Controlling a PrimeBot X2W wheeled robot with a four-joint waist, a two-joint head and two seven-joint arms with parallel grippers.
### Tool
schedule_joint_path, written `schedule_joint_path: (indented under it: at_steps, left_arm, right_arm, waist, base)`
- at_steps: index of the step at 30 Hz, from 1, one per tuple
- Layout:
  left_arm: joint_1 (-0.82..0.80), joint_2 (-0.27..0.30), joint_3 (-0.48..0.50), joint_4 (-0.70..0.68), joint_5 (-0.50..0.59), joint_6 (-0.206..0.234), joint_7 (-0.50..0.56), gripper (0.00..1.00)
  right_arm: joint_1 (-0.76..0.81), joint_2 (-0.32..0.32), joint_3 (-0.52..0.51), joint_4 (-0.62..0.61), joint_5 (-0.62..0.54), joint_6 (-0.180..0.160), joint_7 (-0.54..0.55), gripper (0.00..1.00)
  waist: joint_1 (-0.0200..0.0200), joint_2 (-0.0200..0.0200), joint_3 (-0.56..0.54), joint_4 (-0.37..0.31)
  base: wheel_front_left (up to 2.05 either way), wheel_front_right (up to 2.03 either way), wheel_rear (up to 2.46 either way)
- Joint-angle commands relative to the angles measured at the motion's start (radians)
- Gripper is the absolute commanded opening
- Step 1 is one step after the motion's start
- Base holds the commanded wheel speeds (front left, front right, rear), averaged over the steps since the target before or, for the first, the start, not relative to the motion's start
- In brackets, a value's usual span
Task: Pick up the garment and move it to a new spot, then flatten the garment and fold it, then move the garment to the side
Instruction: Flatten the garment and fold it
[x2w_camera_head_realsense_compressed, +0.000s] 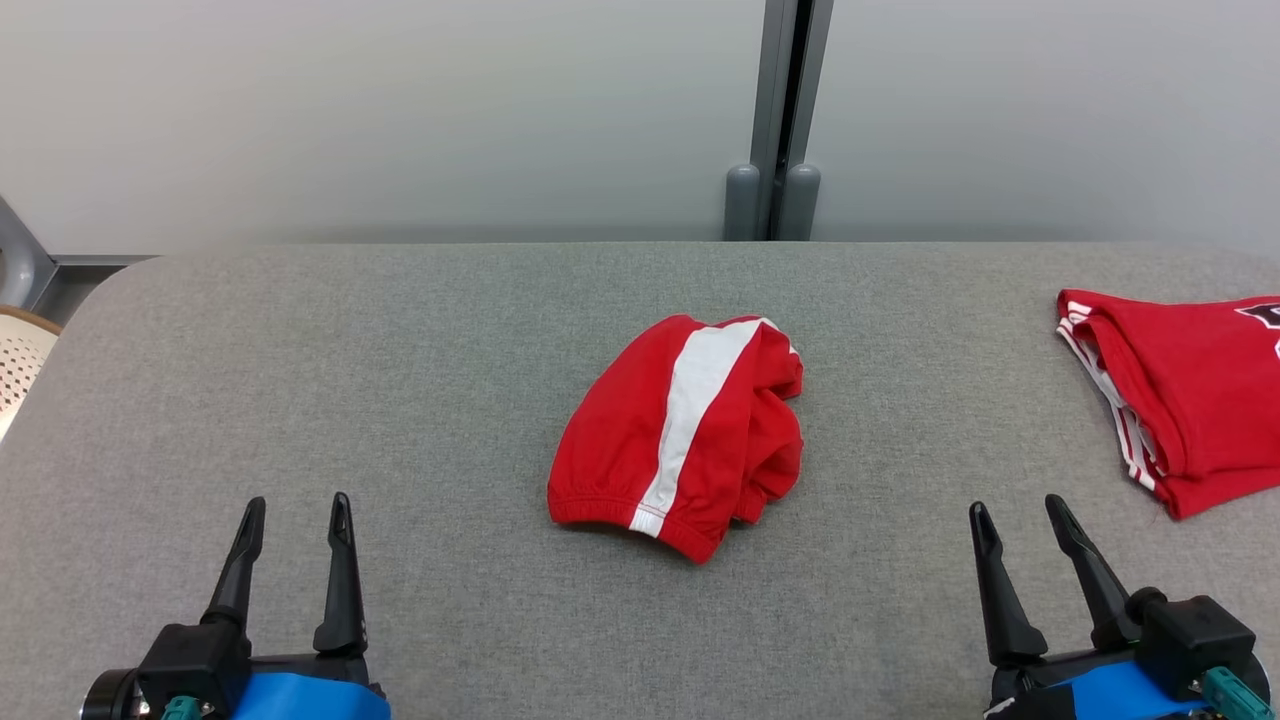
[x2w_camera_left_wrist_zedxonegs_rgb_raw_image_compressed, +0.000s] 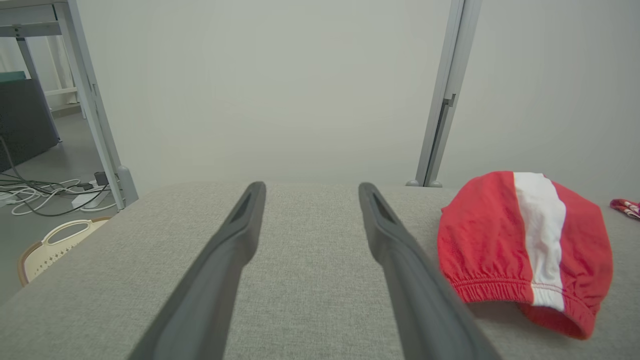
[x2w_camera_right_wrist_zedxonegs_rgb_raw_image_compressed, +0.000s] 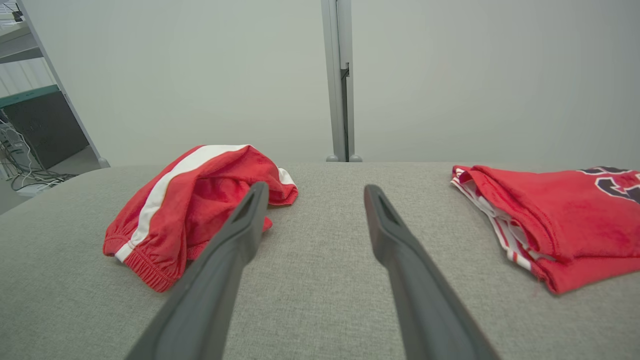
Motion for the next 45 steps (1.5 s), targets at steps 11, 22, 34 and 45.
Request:
schedule_joint_path:
  at_steps: [11,22,34,45]
  left_arm:
    - [-0.004,-0.01,0.016,0.01,0.017,-0.013,-0.004,1.0]
    - [-0.004,-0.014,0.024,0.016,0.026,-0.024,-0.004,1.0]
    - [-0.006,-0.019,0.027,0.026,0.032,-0.034,-0.004,1.0]
    - [-0.041,-0.079,-0.071,0.106,0.011,-0.104,-0.003,1.0]
  right_arm:
    - [-0.004,0.0,-0.001,0.004,-0.001,0.0,-0.001,1.0]
    - [-0.005,0.0,0.001,0.011,0.003,0.0,-0.005,1.0]
    - [-0.002,0.0,0.001,0.019,0.006,0.0,-0.01,1.0]
    - [-0.016,0.0,0.012,0.022,0.008,0.0,-0.013,1.0]
  waist:
    - [0.0,0.0,0.008,-0.001]
    - [0.0,0.0,0.005,-0.004]
    - [0.0,0.0,-0.005,-0.004]
    - [0.0,0.0,0.01,-0.017]
  base:
    - [0.0,0.0,0.0]
    - [0.0,0.0,0.0]
    - [0.0,0.0,0.0]
    - [0.0,0.0,0.0]
